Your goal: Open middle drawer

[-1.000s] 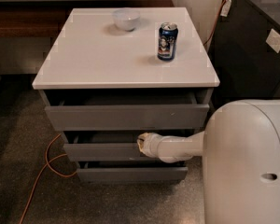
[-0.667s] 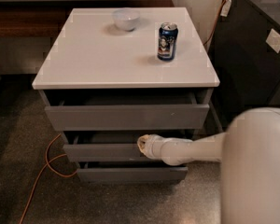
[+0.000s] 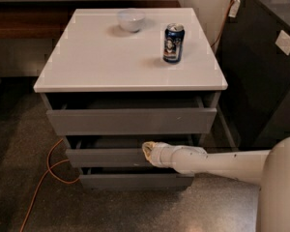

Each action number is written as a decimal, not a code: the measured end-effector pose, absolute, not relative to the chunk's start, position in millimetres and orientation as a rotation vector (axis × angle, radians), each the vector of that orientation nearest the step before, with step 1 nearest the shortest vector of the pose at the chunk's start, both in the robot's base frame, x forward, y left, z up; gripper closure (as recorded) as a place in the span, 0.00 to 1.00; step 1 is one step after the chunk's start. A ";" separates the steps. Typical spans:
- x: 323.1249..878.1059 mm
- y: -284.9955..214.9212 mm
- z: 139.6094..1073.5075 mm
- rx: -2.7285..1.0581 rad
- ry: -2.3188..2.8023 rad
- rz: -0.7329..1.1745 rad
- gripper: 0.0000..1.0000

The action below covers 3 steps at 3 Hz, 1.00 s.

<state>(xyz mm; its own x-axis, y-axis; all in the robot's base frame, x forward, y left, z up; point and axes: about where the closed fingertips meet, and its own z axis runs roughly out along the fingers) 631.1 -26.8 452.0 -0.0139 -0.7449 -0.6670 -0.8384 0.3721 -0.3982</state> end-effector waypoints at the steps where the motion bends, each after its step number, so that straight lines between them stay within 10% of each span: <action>1: 631.1 -26.9 454.2 -1.393 1.774 0.137 0.98; 3: 631.1 -26.8 455.6 -1.393 1.774 0.137 0.52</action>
Offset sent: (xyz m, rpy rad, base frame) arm 0.0000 0.0000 0.0011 0.0001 0.0000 0.0000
